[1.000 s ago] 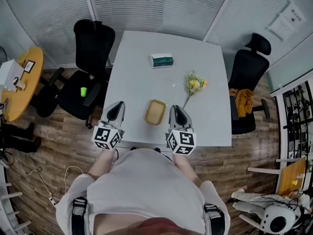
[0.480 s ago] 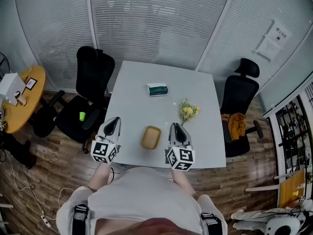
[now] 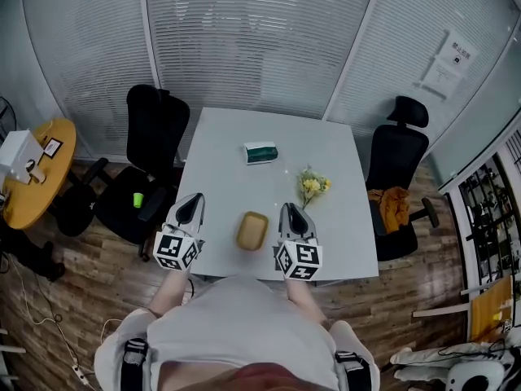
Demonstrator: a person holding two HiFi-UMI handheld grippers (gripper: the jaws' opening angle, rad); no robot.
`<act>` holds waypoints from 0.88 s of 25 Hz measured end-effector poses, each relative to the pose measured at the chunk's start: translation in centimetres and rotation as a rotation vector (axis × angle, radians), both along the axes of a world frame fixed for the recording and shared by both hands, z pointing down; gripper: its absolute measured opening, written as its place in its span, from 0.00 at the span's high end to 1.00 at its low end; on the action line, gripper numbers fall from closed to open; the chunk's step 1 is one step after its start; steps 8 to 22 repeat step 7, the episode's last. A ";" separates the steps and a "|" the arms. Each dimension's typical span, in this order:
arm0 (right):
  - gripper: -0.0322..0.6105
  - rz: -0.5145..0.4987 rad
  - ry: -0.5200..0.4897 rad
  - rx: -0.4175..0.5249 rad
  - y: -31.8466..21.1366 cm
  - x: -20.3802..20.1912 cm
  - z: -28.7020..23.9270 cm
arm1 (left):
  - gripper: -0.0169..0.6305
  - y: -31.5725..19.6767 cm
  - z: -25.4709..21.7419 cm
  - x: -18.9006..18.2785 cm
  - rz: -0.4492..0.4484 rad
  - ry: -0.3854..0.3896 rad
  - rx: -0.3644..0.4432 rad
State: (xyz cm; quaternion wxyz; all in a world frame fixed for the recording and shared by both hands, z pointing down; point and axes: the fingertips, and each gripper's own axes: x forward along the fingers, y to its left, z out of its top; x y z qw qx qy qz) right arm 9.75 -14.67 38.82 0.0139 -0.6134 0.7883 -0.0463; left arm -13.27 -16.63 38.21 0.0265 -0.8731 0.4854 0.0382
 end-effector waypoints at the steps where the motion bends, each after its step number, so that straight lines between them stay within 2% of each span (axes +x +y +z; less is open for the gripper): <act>1: 0.88 -0.001 -0.001 0.000 0.0 0.0 0.0 | 0.96 0.0 0.0 0.1 0.000 -0.002 0.003; 7: 0.88 -0.009 0.000 0.004 -0.2 -0.3 0.2 | 0.96 -0.1 0.0 0.4 0.000 -0.034 0.022; 22: 0.88 -0.009 0.000 0.004 -0.2 -0.3 0.2 | 0.96 -0.1 0.0 0.4 0.000 -0.034 0.022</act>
